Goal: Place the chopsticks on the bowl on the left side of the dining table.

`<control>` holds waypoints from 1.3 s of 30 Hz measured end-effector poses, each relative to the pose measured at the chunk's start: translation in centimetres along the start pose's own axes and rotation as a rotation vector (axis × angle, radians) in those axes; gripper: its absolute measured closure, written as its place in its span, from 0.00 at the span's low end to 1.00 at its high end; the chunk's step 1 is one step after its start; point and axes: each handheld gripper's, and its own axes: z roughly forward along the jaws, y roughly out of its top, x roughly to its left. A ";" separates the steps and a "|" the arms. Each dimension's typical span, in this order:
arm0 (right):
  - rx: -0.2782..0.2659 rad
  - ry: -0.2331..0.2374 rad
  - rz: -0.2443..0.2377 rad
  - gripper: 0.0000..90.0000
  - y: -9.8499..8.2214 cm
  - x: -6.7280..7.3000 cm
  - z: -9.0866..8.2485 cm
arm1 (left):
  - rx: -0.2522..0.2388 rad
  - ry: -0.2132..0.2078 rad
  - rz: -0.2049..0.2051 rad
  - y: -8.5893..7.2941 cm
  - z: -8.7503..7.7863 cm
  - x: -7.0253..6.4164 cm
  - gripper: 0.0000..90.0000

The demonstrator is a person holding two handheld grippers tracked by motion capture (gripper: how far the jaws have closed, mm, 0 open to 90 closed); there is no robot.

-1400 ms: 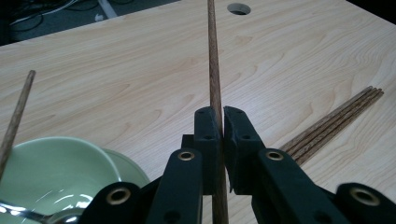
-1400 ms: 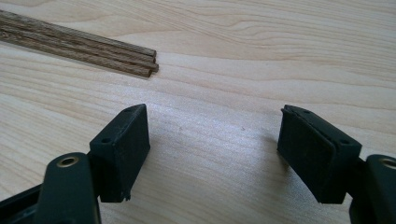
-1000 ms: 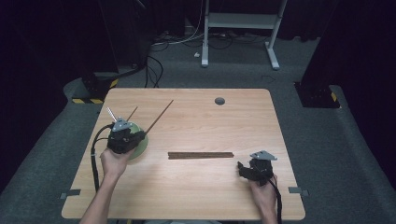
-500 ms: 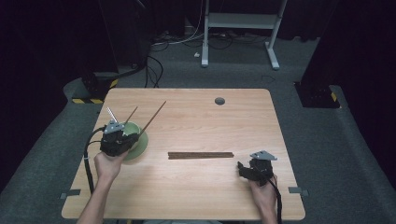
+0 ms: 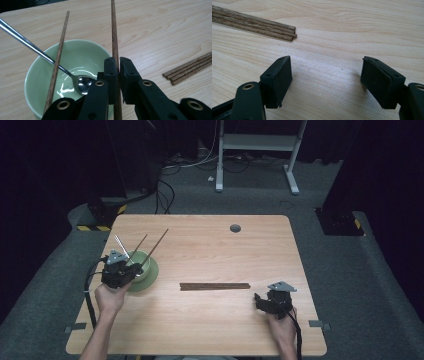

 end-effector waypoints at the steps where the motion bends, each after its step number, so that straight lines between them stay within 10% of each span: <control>1: 0.001 0.000 0.000 0.27 0.0 0.0 0.0 | 0.002 0.003 -0.002 -0.1 0.0 0.1 0.93; 39: 0.000 0.000 0.000 0.27 0.0 0.0 0.0 | 0.093 0.173 0.022 -2.0 0.4 2.1 0.93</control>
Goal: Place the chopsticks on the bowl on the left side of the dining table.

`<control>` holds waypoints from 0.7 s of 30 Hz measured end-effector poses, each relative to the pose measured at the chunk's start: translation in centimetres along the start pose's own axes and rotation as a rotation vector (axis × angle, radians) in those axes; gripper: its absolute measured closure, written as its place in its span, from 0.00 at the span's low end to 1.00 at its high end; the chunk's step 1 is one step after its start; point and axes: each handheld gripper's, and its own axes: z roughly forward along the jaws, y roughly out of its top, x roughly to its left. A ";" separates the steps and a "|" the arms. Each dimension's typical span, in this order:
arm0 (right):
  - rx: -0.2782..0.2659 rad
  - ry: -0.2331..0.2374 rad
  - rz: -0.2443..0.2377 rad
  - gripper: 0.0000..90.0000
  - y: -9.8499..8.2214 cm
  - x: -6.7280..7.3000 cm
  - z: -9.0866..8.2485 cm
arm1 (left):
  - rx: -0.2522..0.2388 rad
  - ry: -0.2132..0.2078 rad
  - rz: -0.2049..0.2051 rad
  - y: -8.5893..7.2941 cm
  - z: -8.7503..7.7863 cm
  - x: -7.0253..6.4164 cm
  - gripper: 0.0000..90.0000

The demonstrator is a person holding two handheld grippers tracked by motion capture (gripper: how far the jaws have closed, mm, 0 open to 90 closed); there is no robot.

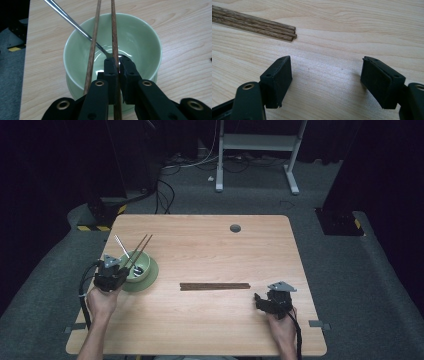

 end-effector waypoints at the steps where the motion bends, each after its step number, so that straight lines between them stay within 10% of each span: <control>1: 0.000 0.000 0.000 0.27 0.0 0.0 0.0 | 0.002 0.003 0.001 0.0 0.0 0.1 0.93; 21: 0.000 0.000 0.000 0.27 0.0 0.0 0.0 | 0.015 0.031 0.002 -0.3 0.1 0.4 0.93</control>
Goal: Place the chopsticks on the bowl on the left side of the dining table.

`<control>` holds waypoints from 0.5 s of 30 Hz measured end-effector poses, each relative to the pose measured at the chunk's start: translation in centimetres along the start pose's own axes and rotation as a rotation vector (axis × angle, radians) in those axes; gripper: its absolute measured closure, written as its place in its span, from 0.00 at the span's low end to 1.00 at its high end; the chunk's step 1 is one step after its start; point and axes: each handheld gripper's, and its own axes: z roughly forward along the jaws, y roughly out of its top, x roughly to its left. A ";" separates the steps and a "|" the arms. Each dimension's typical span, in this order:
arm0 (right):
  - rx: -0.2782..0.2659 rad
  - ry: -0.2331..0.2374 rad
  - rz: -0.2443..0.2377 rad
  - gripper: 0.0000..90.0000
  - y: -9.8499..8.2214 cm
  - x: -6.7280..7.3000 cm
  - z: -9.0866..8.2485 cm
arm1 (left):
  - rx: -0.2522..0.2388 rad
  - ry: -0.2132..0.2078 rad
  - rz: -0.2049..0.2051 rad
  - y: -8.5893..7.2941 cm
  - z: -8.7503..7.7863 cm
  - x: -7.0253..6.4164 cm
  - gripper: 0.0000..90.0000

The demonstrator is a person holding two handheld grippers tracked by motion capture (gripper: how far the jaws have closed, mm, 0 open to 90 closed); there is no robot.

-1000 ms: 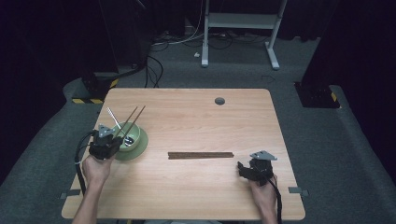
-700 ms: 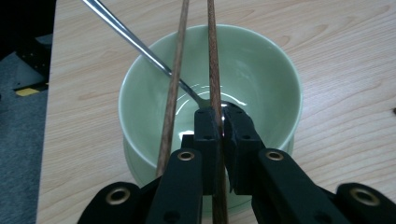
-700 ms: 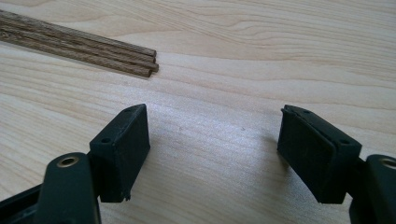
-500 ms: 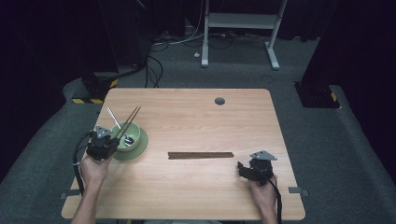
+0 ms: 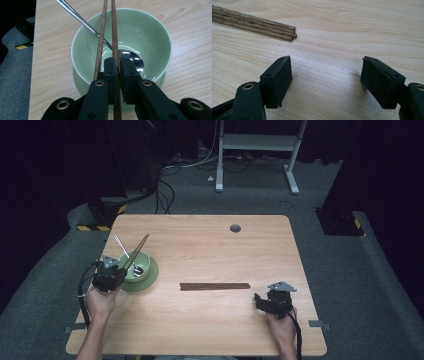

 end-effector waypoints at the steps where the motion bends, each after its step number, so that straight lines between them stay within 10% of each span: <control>1: 0.000 0.000 0.000 0.27 0.0 0.0 0.0 | -0.003 0.001 -0.004 -0.1 0.0 0.1 0.93; 15: 0.000 0.000 0.000 0.27 0.0 0.0 0.0 | -0.002 0.011 0.002 -0.1 -0.2 0.2 0.90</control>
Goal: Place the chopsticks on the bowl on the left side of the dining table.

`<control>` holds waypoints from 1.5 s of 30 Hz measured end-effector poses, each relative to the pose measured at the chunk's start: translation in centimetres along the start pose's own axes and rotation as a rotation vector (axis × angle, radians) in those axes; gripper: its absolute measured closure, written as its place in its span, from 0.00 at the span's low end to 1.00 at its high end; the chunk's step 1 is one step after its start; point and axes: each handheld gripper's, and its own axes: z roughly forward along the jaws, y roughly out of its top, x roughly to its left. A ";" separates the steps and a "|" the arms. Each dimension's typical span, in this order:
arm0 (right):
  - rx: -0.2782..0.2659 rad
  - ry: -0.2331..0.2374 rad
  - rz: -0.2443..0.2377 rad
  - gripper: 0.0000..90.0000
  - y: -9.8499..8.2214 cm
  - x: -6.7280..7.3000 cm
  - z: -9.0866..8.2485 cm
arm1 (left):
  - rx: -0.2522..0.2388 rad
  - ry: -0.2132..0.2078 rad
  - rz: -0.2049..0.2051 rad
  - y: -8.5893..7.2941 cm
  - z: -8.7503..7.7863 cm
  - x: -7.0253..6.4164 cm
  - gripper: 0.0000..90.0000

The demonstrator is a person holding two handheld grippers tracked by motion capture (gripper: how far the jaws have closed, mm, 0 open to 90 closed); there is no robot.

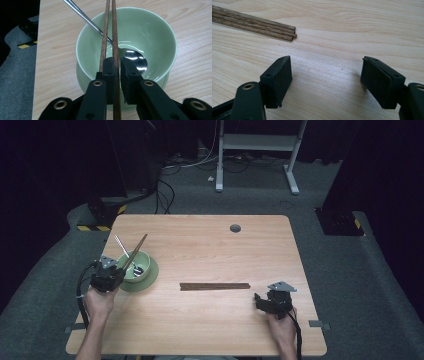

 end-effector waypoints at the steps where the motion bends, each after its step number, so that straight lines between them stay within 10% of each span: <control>1: 0.001 0.001 0.000 0.27 0.0 0.0 0.0 | -0.002 0.000 0.000 0.0 0.0 0.0 0.90; 10: 0.000 -0.001 0.000 0.27 0.0 0.0 0.0 | -0.064 -0.037 -0.029 0.2 -0.7 -0.3 0.85; 45: 0.001 -0.001 0.001 0.27 0.0 0.0 0.0 | -0.066 -0.180 -0.176 5.6 0.8 0.0 0.41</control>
